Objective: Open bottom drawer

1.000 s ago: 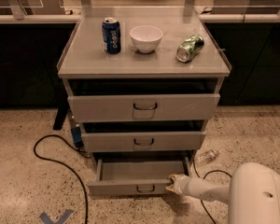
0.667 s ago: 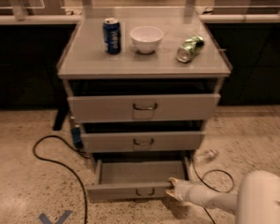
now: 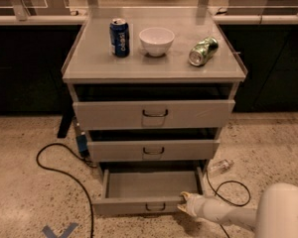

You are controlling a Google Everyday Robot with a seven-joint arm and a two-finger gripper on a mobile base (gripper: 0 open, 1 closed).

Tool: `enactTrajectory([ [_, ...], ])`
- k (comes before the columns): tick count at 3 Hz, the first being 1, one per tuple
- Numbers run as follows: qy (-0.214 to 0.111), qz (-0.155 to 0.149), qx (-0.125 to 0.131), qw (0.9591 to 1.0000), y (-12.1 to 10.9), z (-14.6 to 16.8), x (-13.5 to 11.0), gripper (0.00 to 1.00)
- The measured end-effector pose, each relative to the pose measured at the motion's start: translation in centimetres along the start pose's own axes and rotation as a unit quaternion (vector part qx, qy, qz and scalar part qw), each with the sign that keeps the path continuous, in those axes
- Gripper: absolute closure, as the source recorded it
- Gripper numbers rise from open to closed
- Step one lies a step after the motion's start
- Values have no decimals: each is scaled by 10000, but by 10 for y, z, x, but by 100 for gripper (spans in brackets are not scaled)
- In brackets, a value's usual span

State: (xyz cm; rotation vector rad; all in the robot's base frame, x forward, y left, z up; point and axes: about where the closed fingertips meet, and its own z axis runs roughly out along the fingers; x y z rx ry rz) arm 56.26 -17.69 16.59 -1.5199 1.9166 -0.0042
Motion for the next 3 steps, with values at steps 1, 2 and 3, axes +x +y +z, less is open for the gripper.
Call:
enactTrajectory([
  [1,0,0,0,10000,-2,-3,-2,100],
  [2,0,0,0,10000,-2,-4,-3,100],
  [3,-74,-57,48,9999,19,-10,10,100],
])
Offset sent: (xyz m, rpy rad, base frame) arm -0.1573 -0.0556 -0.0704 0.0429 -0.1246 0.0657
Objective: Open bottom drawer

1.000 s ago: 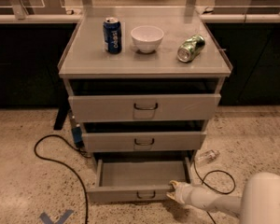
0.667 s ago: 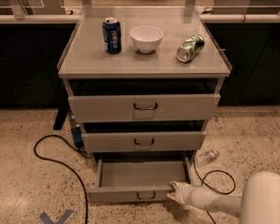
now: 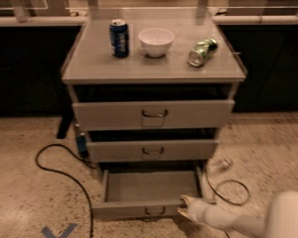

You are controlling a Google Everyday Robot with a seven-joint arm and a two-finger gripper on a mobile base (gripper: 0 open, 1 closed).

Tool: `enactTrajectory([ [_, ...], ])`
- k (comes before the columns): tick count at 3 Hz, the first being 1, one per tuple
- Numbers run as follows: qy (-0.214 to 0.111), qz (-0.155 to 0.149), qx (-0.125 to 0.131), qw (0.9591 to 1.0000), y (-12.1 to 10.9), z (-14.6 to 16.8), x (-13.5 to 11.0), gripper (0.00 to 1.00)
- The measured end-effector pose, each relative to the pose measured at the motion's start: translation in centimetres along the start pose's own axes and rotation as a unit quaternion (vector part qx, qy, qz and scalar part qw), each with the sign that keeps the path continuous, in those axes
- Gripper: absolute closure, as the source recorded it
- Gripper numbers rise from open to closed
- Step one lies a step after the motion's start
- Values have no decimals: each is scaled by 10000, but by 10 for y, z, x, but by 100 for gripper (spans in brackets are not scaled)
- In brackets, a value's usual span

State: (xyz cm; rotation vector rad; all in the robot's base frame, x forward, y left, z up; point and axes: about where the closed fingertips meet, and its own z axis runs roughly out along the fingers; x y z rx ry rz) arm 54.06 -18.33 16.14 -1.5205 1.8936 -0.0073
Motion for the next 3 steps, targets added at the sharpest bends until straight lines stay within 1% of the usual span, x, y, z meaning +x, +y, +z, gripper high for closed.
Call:
enactTrajectory([
  [1,0,0,0,10000,-3,-5,-4,100],
  [2,-50,-35,-28,10000,4,-6,-6,100],
  [3,-50,-35,-28,10000,2,-8,-7,100],
])
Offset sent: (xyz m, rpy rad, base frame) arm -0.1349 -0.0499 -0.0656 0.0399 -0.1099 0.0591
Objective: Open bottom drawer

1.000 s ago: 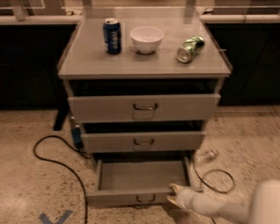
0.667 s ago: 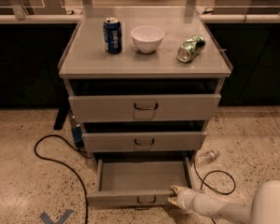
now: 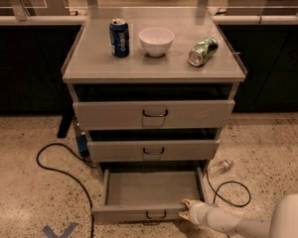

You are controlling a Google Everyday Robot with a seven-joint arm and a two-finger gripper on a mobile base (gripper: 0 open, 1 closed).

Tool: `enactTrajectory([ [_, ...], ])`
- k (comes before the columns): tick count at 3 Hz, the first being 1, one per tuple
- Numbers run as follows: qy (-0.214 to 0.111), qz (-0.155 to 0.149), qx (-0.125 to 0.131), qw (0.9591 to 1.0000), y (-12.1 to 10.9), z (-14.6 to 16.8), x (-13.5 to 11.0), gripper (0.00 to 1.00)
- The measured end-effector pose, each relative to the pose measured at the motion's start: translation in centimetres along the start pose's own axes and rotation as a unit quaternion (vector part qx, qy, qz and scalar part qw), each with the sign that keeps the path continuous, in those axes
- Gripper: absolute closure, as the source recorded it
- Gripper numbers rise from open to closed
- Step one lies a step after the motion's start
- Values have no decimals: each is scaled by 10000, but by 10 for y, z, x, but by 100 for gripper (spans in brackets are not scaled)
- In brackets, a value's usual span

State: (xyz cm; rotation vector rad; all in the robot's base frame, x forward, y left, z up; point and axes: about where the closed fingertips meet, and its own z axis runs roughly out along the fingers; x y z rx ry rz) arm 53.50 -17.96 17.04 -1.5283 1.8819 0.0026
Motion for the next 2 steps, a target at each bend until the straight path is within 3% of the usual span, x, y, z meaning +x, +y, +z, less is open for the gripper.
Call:
enactTrajectory([
  [2,-42,-32,-15,10000,4,-3,-3,100],
])
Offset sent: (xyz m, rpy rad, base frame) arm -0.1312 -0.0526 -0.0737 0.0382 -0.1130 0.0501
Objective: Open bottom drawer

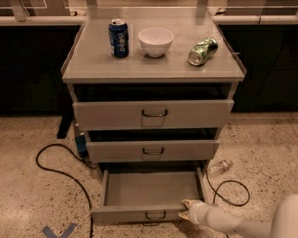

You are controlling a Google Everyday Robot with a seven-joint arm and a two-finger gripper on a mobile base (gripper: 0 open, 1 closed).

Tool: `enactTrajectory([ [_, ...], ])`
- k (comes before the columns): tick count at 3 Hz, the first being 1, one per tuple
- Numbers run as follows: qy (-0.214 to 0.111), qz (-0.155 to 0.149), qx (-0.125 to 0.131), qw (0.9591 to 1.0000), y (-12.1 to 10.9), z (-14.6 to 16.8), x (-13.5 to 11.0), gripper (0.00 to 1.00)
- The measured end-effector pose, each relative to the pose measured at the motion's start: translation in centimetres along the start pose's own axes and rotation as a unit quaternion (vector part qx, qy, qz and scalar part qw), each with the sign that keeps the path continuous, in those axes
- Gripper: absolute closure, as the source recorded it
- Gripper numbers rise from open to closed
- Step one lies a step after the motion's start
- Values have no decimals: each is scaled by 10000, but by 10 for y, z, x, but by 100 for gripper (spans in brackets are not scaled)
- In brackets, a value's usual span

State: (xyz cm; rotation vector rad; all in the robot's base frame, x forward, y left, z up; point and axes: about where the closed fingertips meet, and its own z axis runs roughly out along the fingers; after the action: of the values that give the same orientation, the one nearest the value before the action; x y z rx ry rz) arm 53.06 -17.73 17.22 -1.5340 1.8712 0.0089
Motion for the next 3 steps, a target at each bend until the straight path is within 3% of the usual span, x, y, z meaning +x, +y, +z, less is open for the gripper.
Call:
enactTrajectory([
  [3,-23,-17,20,10000,5,-5,2,100],
])
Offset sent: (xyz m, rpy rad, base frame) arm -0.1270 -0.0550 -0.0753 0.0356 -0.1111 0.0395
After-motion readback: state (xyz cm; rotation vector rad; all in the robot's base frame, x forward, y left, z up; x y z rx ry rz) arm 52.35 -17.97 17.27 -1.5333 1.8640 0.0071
